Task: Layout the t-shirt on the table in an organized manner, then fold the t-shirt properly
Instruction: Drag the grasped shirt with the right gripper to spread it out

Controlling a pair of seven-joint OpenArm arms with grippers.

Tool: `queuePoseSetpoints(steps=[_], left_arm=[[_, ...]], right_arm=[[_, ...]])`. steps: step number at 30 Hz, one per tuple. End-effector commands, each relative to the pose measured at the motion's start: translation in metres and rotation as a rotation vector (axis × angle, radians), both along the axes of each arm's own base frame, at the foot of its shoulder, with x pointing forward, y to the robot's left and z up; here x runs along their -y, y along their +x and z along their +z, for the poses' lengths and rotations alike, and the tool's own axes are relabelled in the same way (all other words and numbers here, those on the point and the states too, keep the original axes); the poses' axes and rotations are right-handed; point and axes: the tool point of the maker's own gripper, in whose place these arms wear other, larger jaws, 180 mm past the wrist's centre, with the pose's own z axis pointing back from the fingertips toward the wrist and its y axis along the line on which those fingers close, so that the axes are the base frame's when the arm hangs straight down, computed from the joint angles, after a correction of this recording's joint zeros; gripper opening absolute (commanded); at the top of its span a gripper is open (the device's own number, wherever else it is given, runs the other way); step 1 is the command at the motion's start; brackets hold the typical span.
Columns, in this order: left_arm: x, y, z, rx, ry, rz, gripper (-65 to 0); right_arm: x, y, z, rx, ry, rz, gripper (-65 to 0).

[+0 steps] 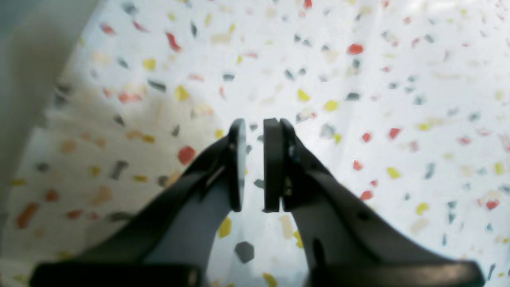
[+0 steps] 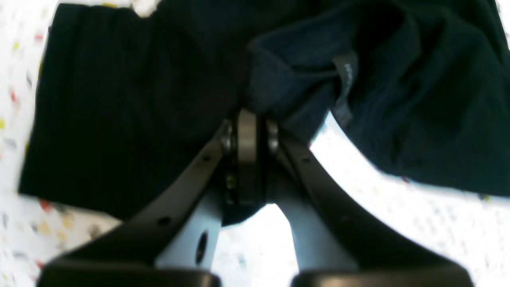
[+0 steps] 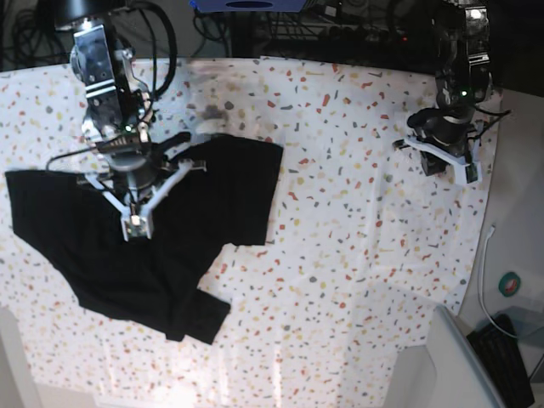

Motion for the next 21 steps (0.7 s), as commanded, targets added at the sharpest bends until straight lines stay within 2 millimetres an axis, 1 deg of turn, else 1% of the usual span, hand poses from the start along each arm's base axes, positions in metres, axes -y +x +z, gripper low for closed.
queuePoseSetpoints(steps=[1,4,7,9,11,13,14,15,16,17,18,19,21], left_arm=[[0.006,0.015,0.009,0.044,0.002,-0.027,-56.4],[0.021,0.025,0.000,0.028,-0.016,-0.062,-56.3],[0.033,0.035,-0.001,0.032,-0.025,-0.091,-56.3],[0.037,0.037,-0.001,0.034,-0.028,-0.102,-56.3],[0.038,0.042,0.003,0.047,-0.028,-0.106,-56.3],[0.036,0.043,0.004,0.050,-0.026,-0.100,-56.3],[0.035,0.043,0.004,0.050,-0.025,-0.099,-56.3],[0.032,0.043,0.005,0.050,-0.018,-0.099,-55.5],[0.027,0.043,0.006,0.048,-0.006,-0.102,-52.8],[0.023,0.041,0.006,0.044,0.001,-0.103,-48.2],[0.020,0.040,0.006,0.042,0.006,-0.102,-42.9],[0.018,0.040,0.006,0.039,0.012,-0.103,-37.0],[0.010,0.037,0.007,0.030,0.031,-0.107,-24.0]], right_arm=[[0.017,0.002,0.013,0.050,-0.015,-0.039,-65.0],[0.052,-0.020,0.011,0.032,-0.038,-0.130,-65.0],[0.094,-0.044,0.002,-0.012,-0.077,-0.238,-65.0],[0.116,-0.059,-0.012,-0.061,-0.097,-0.302,-65.0],[0.136,-0.073,-0.032,-0.124,-0.106,-0.368,-65.0],[0.153,-0.082,-0.048,-0.184,-0.106,-0.428,-65.0],[0.158,-0.087,-0.053,-0.217,-0.094,-0.464,-65.0],[0.162,-0.091,-0.054,-0.239,-0.077,-0.504,-65.0],[0.166,-0.094,-0.054,-0.255,-0.058,-0.542,-55.8],[0.168,-0.096,-0.052,-0.256,-0.047,-0.564,-46.5],[0.170,-0.091,-0.045,-0.229,-0.041,-0.565,-40.1],[0.167,-0.086,-0.036,-0.192,-0.040,-0.551,-36.8],[0.154,-0.069,-0.013,-0.095,-0.049,-0.489,-36.8]])
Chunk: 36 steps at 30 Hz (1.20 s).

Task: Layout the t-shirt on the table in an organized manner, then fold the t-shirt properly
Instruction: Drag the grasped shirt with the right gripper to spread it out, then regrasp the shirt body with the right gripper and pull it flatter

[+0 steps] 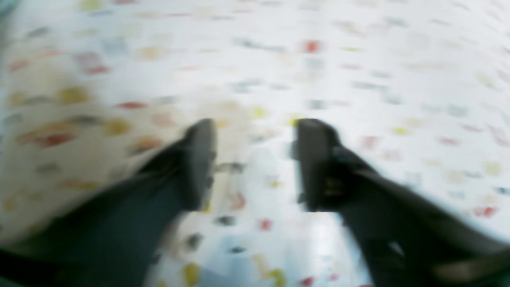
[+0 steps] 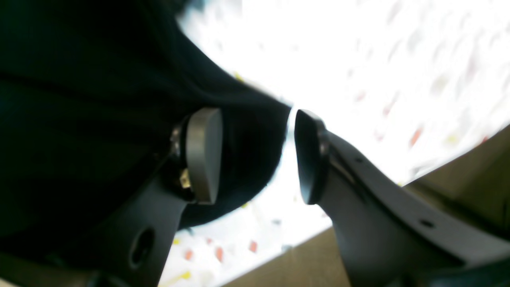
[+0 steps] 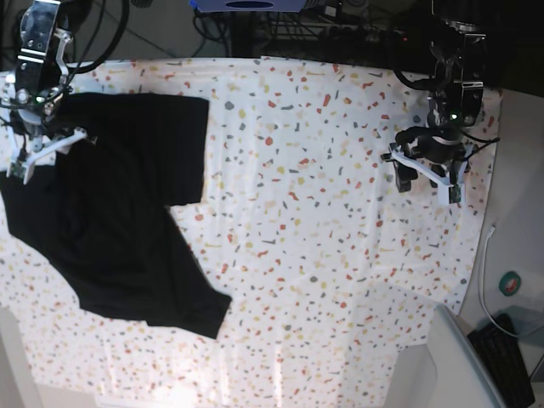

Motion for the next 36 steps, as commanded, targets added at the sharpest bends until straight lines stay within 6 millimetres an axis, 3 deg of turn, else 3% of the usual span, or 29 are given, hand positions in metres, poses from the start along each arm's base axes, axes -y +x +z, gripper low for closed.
queuePoseSetpoints(steps=[1,4,8,12,16,20,22,28,32,36], left_arm=[[-0.004,0.006,0.011,0.039,0.013,-0.011,-17.9],[-0.006,0.001,0.011,0.033,0.020,-0.017,-8.7],[-0.005,-0.001,0.010,0.030,0.018,-0.018,-8.7],[-0.004,-0.001,0.010,0.030,0.015,-0.017,-8.7],[-0.005,-0.005,0.008,0.020,0.018,-0.019,-8.7],[-0.004,-0.005,0.007,0.019,0.017,-0.018,-8.7],[-0.004,-0.005,0.007,0.020,0.015,-0.017,-8.7],[-0.003,-0.002,0.008,0.026,0.013,-0.018,-8.7],[-0.003,-0.002,0.007,0.023,0.013,-0.017,-8.7],[-0.003,-0.004,0.006,0.019,0.013,-0.016,-8.7]], right_arm=[[-0.012,0.020,0.020,0.086,-0.011,0.058,-36.8],[-0.053,0.059,0.044,0.195,-0.027,0.229,-35.9],[-0.097,0.126,0.052,0.204,-0.032,0.419,-35.7],[-0.105,0.186,0.047,0.139,-0.046,0.449,-35.6],[-0.099,0.219,0.030,0.079,-0.076,0.458,-35.6],[-0.097,0.231,0.015,0.049,-0.102,0.478,-35.6],[-0.106,0.231,0.015,0.053,-0.100,0.499,-35.7],[-0.141,0.226,0.045,0.182,-0.063,0.543,-35.6],[-0.168,0.223,0.046,0.158,0.053,0.579,-28.8],[-0.166,0.224,0.044,0.168,0.168,0.578,-27.0]])
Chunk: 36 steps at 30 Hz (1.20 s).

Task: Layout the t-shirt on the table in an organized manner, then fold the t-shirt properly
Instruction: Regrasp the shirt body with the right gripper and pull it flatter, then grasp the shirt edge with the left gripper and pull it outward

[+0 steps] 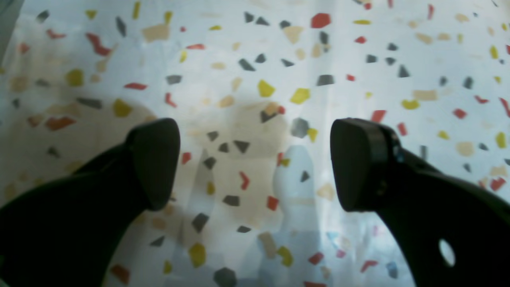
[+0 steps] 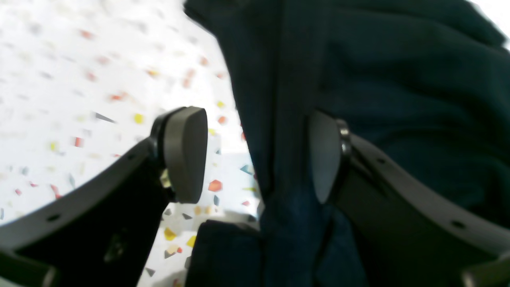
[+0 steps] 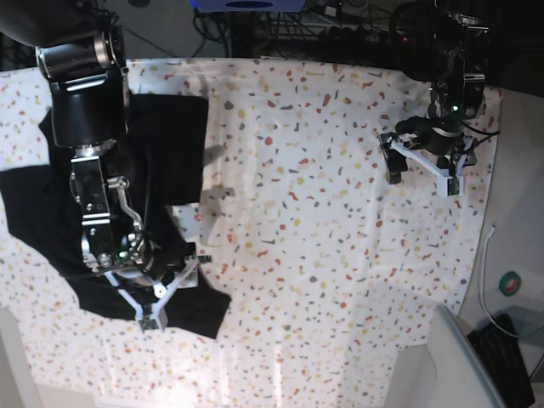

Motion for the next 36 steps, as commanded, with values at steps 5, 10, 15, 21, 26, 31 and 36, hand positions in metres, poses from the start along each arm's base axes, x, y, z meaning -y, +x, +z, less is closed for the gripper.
queuePoseSetpoints(steps=[5,10,15,21,26,31,36], left_arm=[[-0.005,0.006,0.009,0.034,0.012,-0.003,-8.7],[-0.003,0.008,0.010,0.039,0.011,-0.007,-8.7],[-0.004,0.012,0.012,0.048,0.012,-0.004,-8.7],[0.000,0.032,0.024,0.091,0.007,-0.011,-8.7],[0.027,0.052,0.025,0.038,-0.040,-0.049,-8.7],[0.061,0.070,0.029,-0.015,-0.089,-0.104,-8.7],[0.111,0.085,0.034,-0.038,-0.123,-0.211,-8.9]], right_arm=[[0.019,0.017,-0.010,-0.010,-0.045,-0.029,-27.3],[0.015,0.010,-0.013,0.008,-0.034,-0.020,-41.3],[-0.028,-0.022,0.016,0.091,0.031,0.103,-65.0],[-0.068,-0.077,0.018,0.034,0.050,0.208,-65.0],[-0.110,-0.128,-0.005,-0.042,0.049,0.355,-65.0],[-0.128,-0.156,-0.029,-0.119,0.031,0.444,-65.0],[-0.122,-0.168,-0.031,-0.200,-0.007,0.458,-60.0]])
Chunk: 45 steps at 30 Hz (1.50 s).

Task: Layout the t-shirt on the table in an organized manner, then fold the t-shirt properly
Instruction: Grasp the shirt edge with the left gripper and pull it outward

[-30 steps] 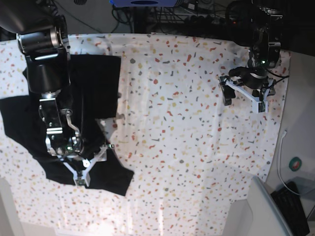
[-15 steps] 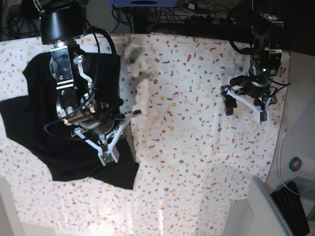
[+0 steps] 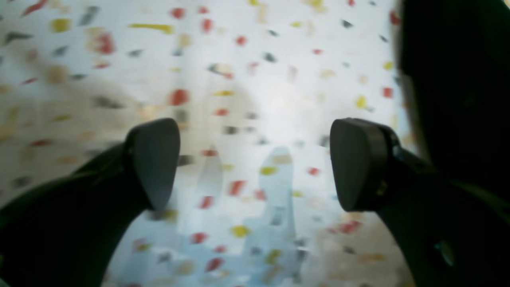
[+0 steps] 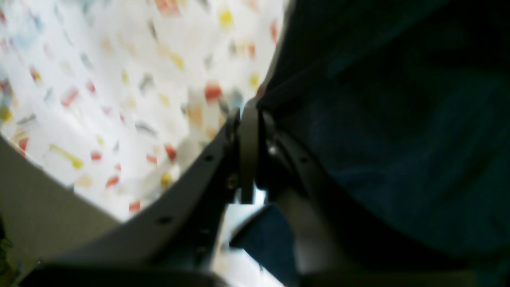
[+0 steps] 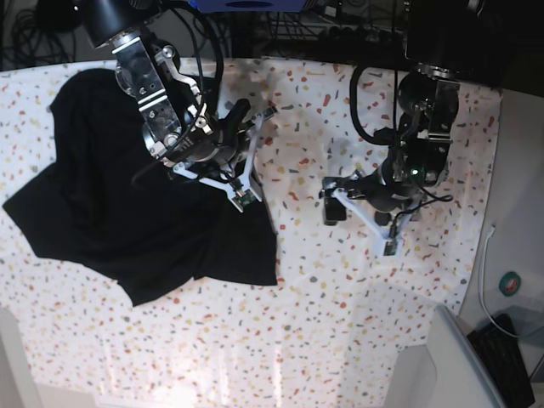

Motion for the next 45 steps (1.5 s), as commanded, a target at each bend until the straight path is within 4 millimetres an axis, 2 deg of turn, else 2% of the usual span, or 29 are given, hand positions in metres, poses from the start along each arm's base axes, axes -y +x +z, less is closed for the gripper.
queuePoseSetpoints(steps=[1,2,3,7,8,11,13,16,18,22,23,24,26,29,32,35,39,41,43,45], left_arm=[[0.013,0.018,0.019,0.060,-0.006,-0.036,-8.9],[0.029,0.021,0.021,0.058,-0.011,-0.073,-8.9],[0.042,0.024,0.024,0.053,-0.015,-0.106,-8.9],[0.100,0.028,0.035,0.025,-0.060,-0.212,-8.9],[0.112,0.027,0.036,0.010,-0.069,-0.235,-8.9],[0.151,0.027,0.045,-0.014,-0.096,-0.302,-8.9],[0.174,0.023,0.044,-0.045,-0.087,-0.365,-8.9],[0.194,0.013,0.031,-0.106,-0.047,-0.441,-8.9],[0.200,0.006,0.021,-0.132,-0.028,-0.470,-8.9],[0.194,-0.002,0.004,-0.180,-0.011,-0.465,-9.1],[0.193,-0.003,0.002,-0.188,-0.009,-0.462,-9.9],[0.191,-0.003,0.000,-0.194,-0.005,-0.447,-13.3],[0.186,-0.001,-0.002,-0.202,0.000,-0.405,-24.5],[0.175,0.003,-0.004,-0.211,0.011,-0.338,-44.6],[0.172,0.005,-0.005,-0.210,0.016,-0.332,-63.4],[0.160,0.010,0.000,-0.194,0.009,-0.302,-65.0],[0.135,0.001,0.005,-0.182,-0.056,-0.198,-65.0],[0.116,-0.011,0.001,-0.186,-0.067,-0.149,-65.0],[0.106,-0.024,-0.005,-0.200,-0.068,-0.128,-65.0],[0.097,-0.035,-0.012,-0.217,-0.057,-0.120,-65.0]], right_arm=[[-0.009,0.014,0.021,0.068,0.046,0.003,-52.7],[-0.009,0.015,0.030,0.093,0.057,-0.002,-48.2],[-0.001,0.014,0.035,0.117,0.049,-0.004,-46.5],[0.032,0.034,0.063,0.233,0.054,-0.087,-45.5],[0.045,0.040,0.067,0.250,0.049,-0.130,-45.5],[0.103,0.059,0.073,0.278,0.012,-0.302,-45.5],[0.139,0.065,0.076,0.293,-0.011,-0.406,-45.5],[0.177,0.067,0.080,0.308,-0.035,-0.514,-45.5],[0.195,0.065,0.081,0.311,-0.049,-0.566,-45.5],[0.214,0.056,0.076,0.297,-0.071,-0.614,-45.5],[0.216,0.054,0.075,0.294,-0.074,-0.620,-45.5],[0.218,0.051,0.074,0.288,-0.078,-0.626,-45.5],[0.220,0.046,0.069,0.274,-0.083,-0.630,-45.5],[0.218,0.039,0.064,0.271,-0.079,-0.630,-45.5],[0.213,0.034,0.060,0.313,-0.048,-0.642,-45.9],[0.223,0.019,0.051,0.307,-0.045,-0.707,-46.2],[0.227,-0.008,0.038,0.249,-0.054,-0.760,-46.1],[0.241,-0.017,0.038,0.247,-0.081,-0.792,-45.5],[0.261,-0.022,0.041,0.256,-0.112,-0.831,-45.2],[0.279,-0.026,0.043,0.257,-0.141,-0.864,-40.2]])
